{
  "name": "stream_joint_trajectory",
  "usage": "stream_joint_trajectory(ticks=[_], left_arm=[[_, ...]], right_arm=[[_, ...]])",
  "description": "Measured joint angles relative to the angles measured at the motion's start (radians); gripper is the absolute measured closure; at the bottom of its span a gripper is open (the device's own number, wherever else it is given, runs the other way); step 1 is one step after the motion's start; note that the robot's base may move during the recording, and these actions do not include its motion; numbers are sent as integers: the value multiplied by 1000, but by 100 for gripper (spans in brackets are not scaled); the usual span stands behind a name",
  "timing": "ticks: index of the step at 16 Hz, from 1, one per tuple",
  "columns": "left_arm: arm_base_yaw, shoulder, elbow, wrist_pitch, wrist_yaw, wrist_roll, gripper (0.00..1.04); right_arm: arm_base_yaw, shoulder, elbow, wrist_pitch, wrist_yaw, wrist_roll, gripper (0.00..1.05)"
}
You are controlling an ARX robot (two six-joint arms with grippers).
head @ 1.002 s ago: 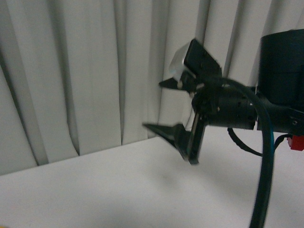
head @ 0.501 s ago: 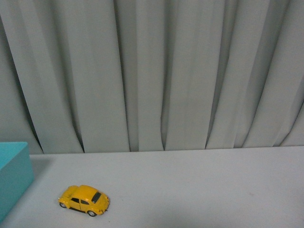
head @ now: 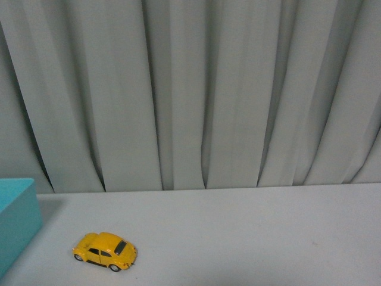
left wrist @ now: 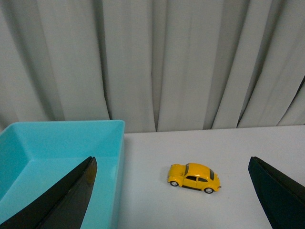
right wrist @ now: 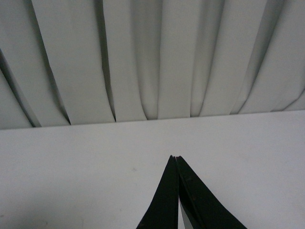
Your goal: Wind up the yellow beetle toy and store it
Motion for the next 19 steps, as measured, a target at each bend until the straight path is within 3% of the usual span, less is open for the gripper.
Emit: stream_joint_trajectory(ticks=[15, 16, 17, 19], left_arm=[[0, 0, 0, 0, 0, 0, 7], [0, 0, 0, 0, 0, 0, 7], [0, 0, 0, 0, -1, 0, 7], [0, 0, 0, 1, 0, 0, 7]], right_arm=[[0, -516, -1, -468, 0, 0, 103], [0, -549, 0, -515, 0, 0, 103], [0, -656, 0, -656, -1, 0, 103], [0, -691, 0, -660, 0, 0, 103]])
